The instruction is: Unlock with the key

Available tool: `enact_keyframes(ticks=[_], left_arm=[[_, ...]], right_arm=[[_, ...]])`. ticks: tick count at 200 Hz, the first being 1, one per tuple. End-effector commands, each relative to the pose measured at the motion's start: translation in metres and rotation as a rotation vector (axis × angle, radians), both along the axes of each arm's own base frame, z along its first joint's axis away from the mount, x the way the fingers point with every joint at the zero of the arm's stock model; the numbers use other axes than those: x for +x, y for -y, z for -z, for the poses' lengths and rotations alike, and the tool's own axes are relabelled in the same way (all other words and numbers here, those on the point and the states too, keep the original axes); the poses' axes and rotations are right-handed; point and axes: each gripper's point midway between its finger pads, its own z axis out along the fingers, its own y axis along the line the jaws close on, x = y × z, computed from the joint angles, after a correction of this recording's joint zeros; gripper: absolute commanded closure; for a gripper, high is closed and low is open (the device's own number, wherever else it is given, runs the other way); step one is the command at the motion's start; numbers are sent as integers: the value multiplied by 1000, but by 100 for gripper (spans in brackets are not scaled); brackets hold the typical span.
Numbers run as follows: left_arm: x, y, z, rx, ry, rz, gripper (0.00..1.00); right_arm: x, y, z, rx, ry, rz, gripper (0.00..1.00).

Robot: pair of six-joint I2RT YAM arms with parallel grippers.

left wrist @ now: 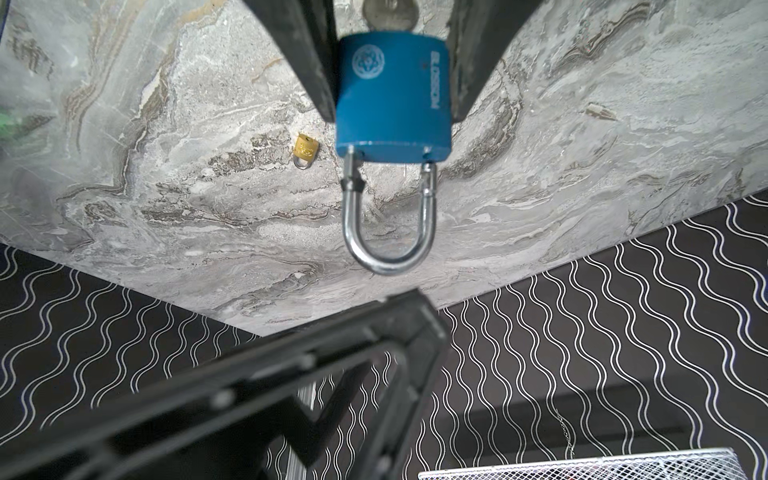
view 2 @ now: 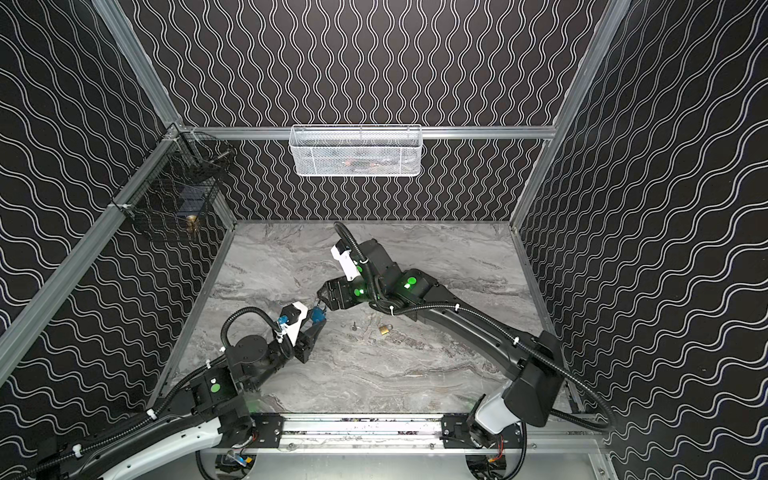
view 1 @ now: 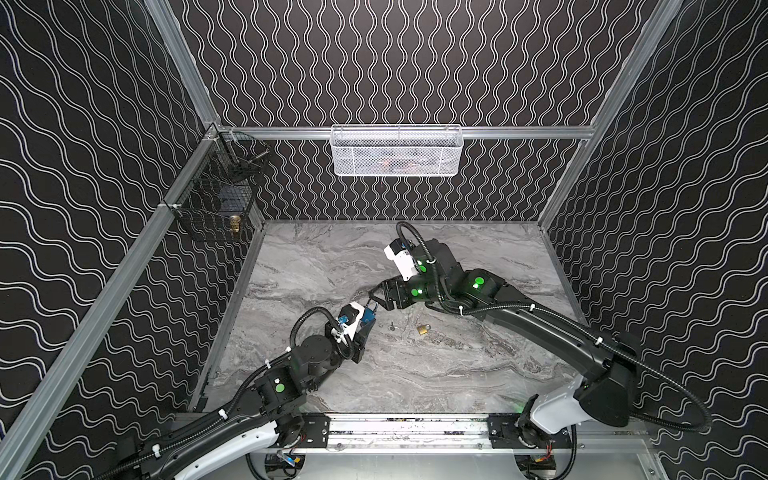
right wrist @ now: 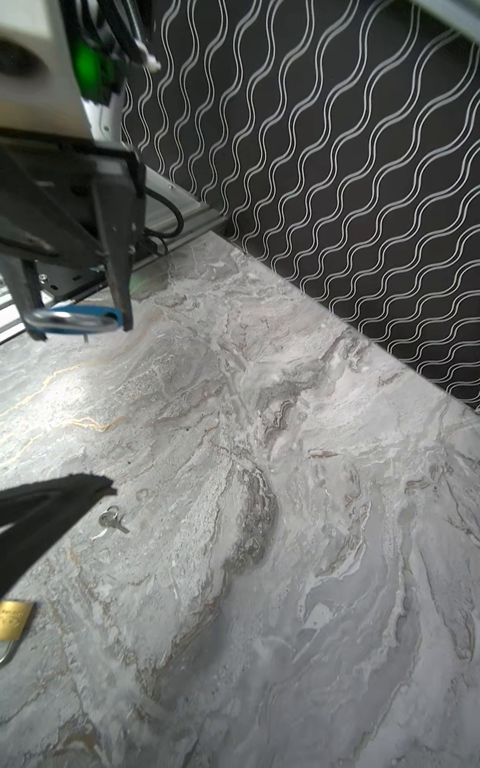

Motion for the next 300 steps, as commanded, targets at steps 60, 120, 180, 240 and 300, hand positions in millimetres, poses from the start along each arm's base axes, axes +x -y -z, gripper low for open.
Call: enact_keyframes(ticks=[60,120,180,240,300], left_arm=[[0,-10,-12,-30,55,-35,100],[0,-9,-8,-8,55,-24,100],[-1,-11,-11,-12,71,-23,100],[0,-8,-10,-12,65,-24,100],[2,-7,-8,-21,45,-31,100]], right_arm=[[11,-5,19,-136,5,-4,19],[19,-4,29,-216,19,-4,18],[16,4,38,-270,20,-34,17],[6,13,37,-216,-3,-61,17],[4,23,38,-190,-7,-34,16]])
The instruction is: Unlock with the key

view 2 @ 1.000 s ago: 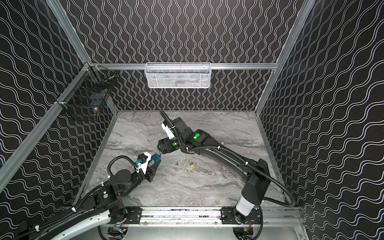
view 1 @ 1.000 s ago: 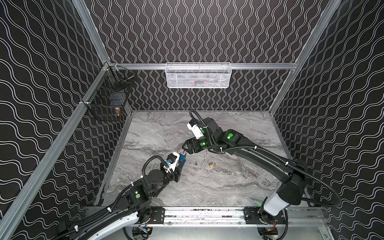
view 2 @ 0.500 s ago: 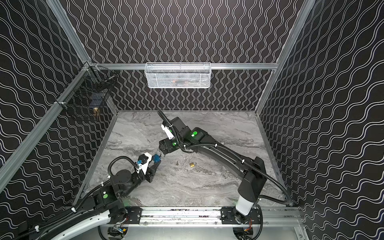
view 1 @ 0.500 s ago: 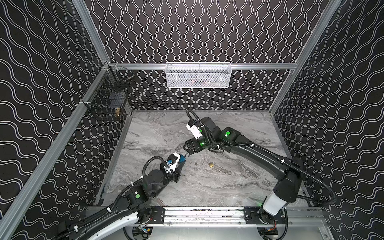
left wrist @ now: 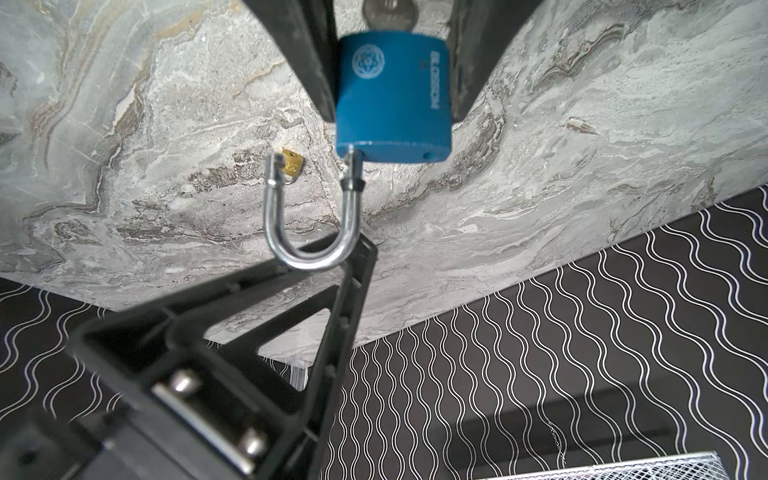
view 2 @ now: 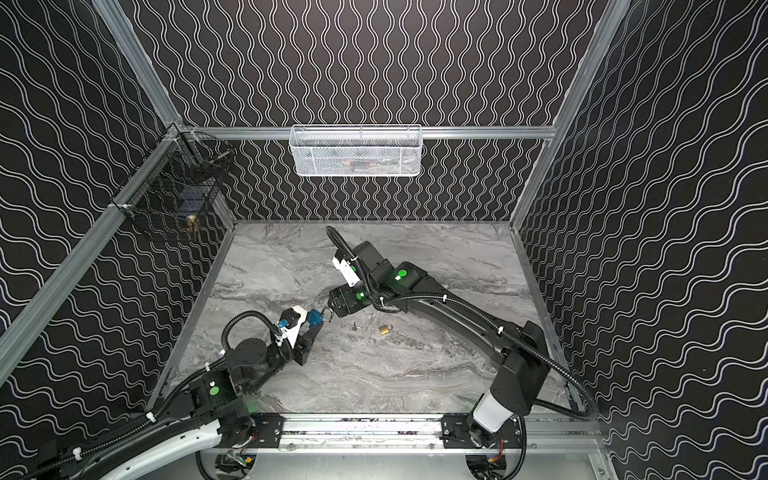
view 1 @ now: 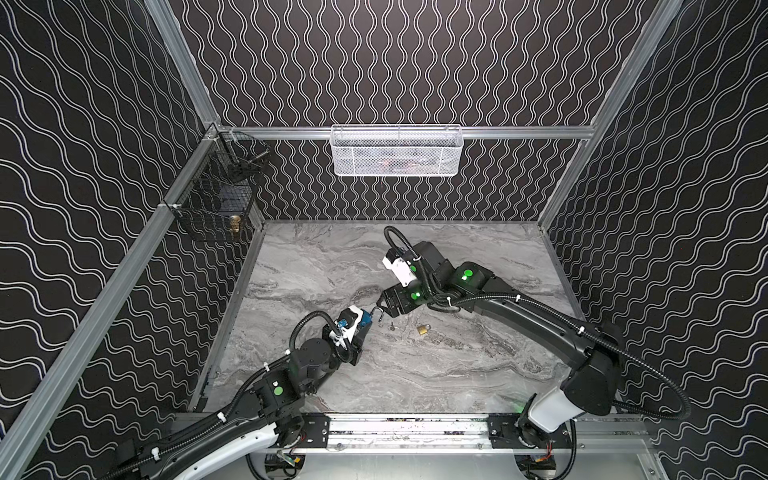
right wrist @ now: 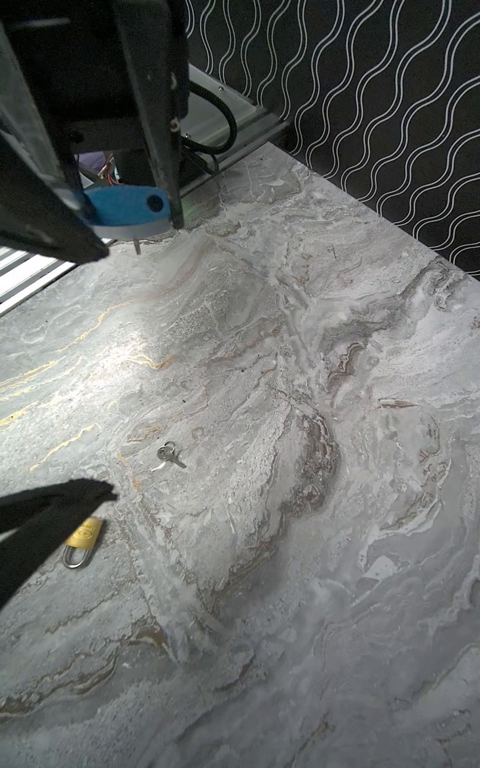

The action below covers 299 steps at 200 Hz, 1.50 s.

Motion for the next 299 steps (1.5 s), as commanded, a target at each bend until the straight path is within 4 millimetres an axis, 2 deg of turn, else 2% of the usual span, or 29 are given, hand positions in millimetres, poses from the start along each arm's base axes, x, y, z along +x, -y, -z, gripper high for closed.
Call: enact_keyframes(ticks=[1,48,91,137,165,218,221,244,299], left_arm=[[3,1,-19,-65,36,-12,100],[3,0,-13,-60,2,-23,100],[4,-5,-4,-65,-78,-65,100],[4,-15,14,-91,-264,-164,100],[0,-26,34,-77,-412,-260,100],[-15,-44,75,-37,-633,-414,100],[-15,-45,77,-36,-643,-424,100],[-19,-53,92,-39,-694,-486,100],[-24,-48,128,40,-799,-536,100]], right_arm=[[2,0,-8,42,19,4,16],[5,9,-16,111,21,28,16],[8,19,-11,123,23,65,16],[17,41,-11,202,38,171,15],[17,51,-5,244,25,199,15],[6,57,22,262,-35,218,15],[3,60,32,249,-50,223,15],[2,66,55,247,-89,278,15],[-4,74,91,272,-160,352,15]])
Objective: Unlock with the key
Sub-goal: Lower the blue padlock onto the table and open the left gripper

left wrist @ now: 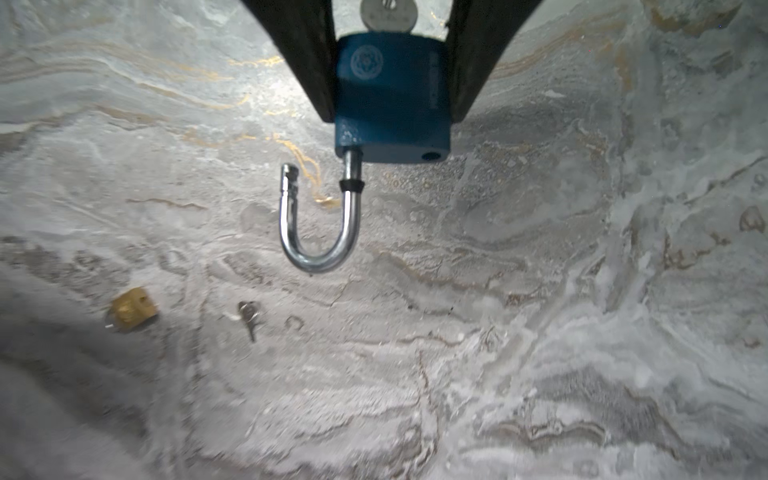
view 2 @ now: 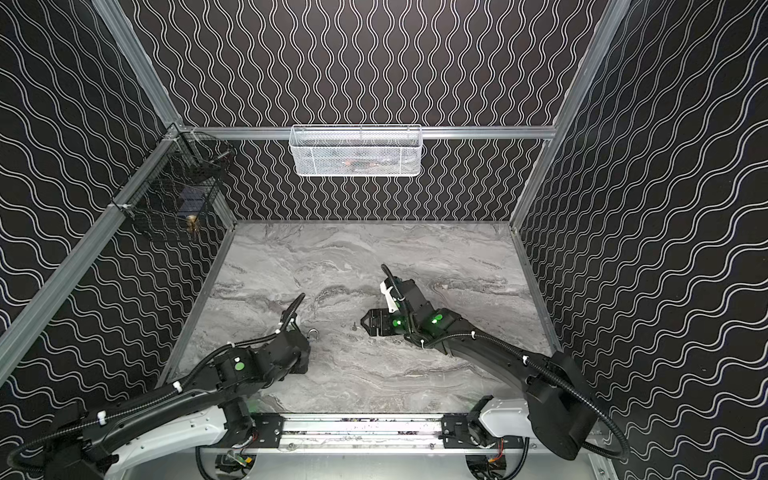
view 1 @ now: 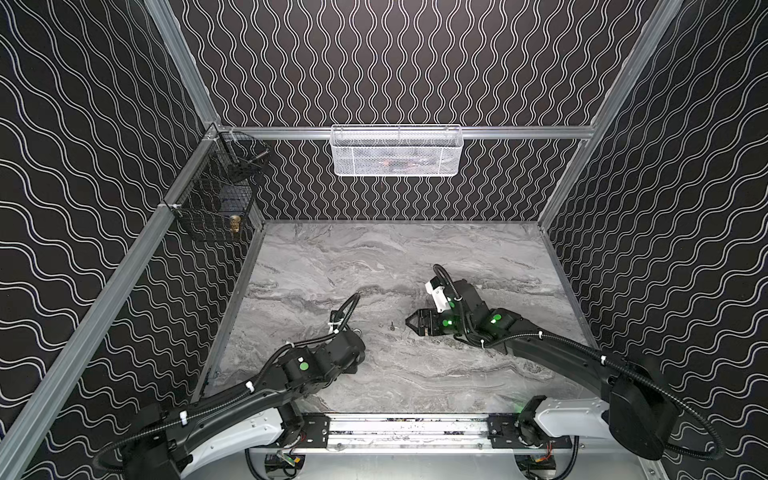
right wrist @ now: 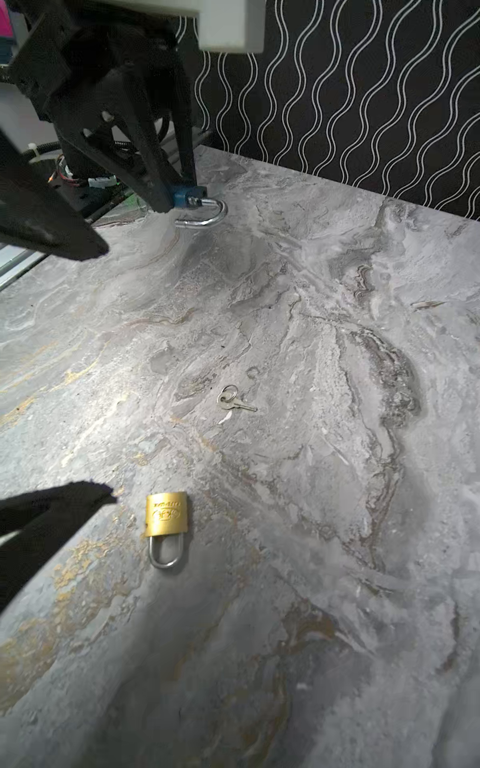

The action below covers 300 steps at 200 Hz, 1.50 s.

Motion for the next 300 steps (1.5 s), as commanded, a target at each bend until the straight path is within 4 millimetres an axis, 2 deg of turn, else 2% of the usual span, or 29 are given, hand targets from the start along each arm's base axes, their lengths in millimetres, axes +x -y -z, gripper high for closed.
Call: enact_keyframes(ticks=[1,56,95,181,220,237,300], left_arm=[[1,0,7,5,-35,-52,100],[9,19,34,34,-144,-21,100],[16,21,46,85,-205,-29,100],[19,26,65,40,-280,-58,100],[18,24,68,50,-298,-77,81],[17,26,69,32,-304,-79,70],[15,30,71,8,-324,-88,50]], right_arm=[[8,-4,-5,72,14,49,15],[9,2,11,68,-18,65,15],[12,9,14,63,-17,82,15],[15,13,19,47,-28,83,15],[18,13,18,46,-23,82,15],[18,12,20,40,-28,79,15],[22,11,19,27,-25,73,15]])
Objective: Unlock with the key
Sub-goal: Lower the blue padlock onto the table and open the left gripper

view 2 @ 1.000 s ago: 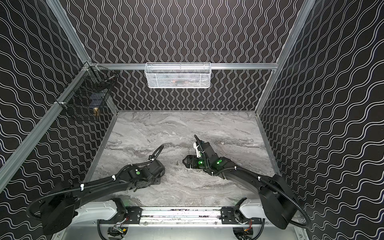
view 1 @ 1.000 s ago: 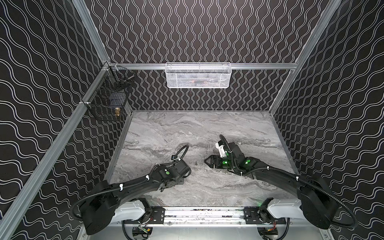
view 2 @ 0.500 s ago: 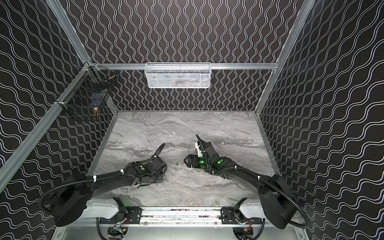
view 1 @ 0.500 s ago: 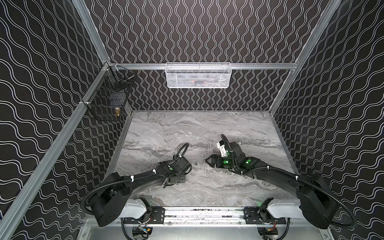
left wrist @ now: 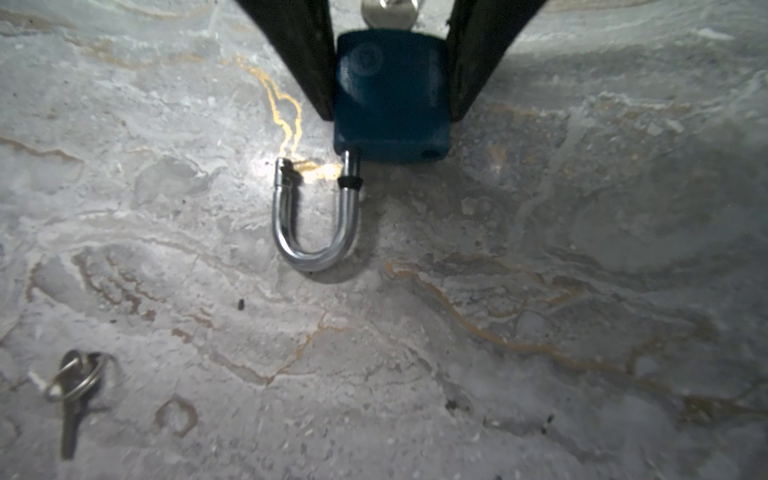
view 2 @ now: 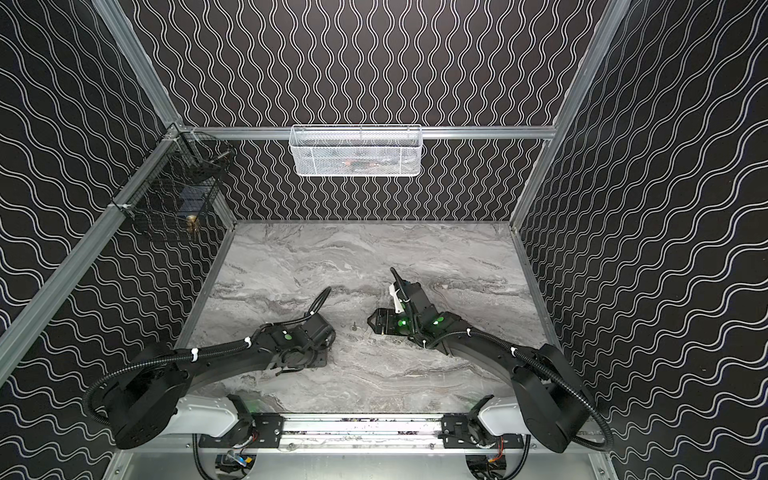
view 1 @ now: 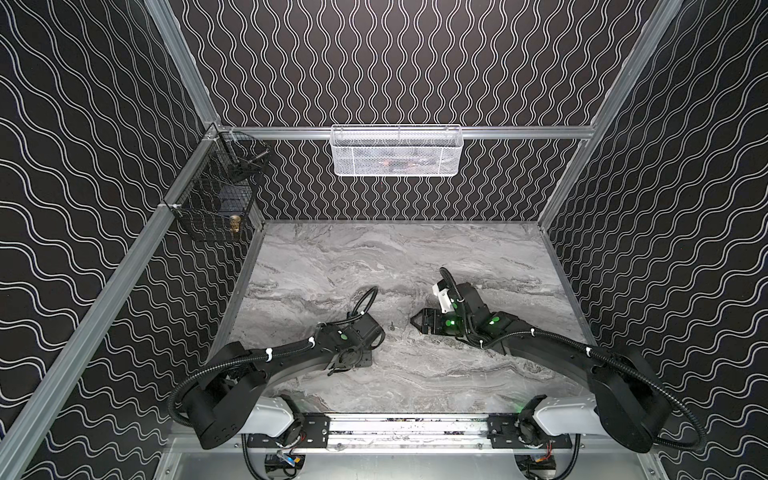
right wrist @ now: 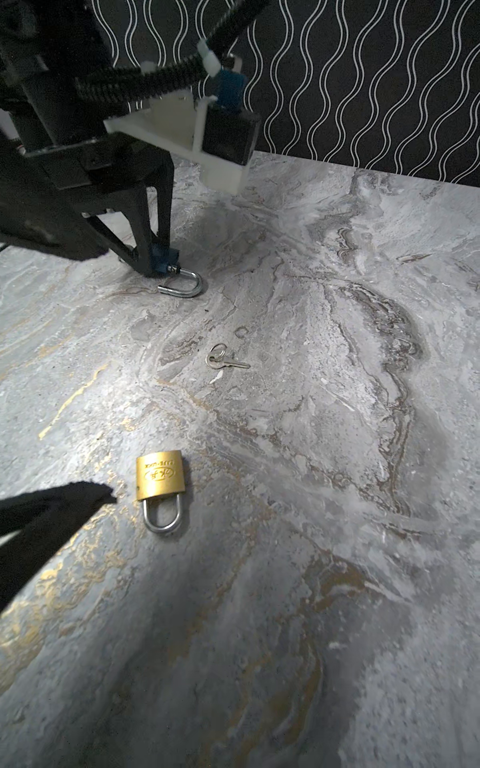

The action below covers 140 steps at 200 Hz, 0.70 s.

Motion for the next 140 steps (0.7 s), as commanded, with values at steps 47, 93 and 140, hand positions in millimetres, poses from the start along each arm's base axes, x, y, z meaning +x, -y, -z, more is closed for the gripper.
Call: enact_keyframes(ticks=[47,93,140], left_arm=[[3,7,-5,-56,4,-58,40],[1,16,-5,-124,-18,-95,30],[-2,5,-16,-105,-7,-148,22]], right_arm=[[6,-1,-8,-19,34,-13,15],[7,-2,-12,-22,48,-25,15],[7,-6,-10,-25,31,-35,15]])
